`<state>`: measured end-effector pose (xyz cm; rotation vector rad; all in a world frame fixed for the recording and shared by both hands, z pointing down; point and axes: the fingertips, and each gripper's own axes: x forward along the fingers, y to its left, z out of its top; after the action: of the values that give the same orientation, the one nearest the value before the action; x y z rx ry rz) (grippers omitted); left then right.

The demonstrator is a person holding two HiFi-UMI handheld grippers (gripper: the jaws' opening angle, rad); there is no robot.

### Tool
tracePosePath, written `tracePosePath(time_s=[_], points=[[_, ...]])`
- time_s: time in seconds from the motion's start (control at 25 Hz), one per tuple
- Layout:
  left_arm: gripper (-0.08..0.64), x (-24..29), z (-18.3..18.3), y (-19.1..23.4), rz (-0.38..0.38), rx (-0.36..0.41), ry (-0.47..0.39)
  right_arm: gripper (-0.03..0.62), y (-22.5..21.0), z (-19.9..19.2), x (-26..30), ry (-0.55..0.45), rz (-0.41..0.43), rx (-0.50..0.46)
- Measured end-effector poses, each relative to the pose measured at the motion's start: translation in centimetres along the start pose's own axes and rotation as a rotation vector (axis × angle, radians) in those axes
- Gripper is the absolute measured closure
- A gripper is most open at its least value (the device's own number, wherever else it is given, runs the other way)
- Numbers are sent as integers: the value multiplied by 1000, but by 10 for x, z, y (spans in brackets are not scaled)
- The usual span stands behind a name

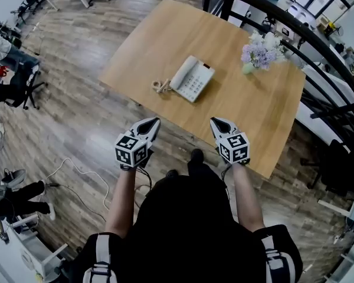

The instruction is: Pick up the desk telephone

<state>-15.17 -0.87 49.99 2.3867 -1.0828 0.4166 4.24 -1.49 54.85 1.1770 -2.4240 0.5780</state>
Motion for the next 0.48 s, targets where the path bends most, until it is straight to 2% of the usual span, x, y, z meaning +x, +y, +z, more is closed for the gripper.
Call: tracePosePath(time_s=[0.2, 0.48], points=[[538, 19, 9, 0, 34, -19, 2, 565, -20, 10, 12, 9, 42, -26], [538, 50, 23, -6, 57, -23, -1, 566, -61, 18, 16, 14, 57, -25]])
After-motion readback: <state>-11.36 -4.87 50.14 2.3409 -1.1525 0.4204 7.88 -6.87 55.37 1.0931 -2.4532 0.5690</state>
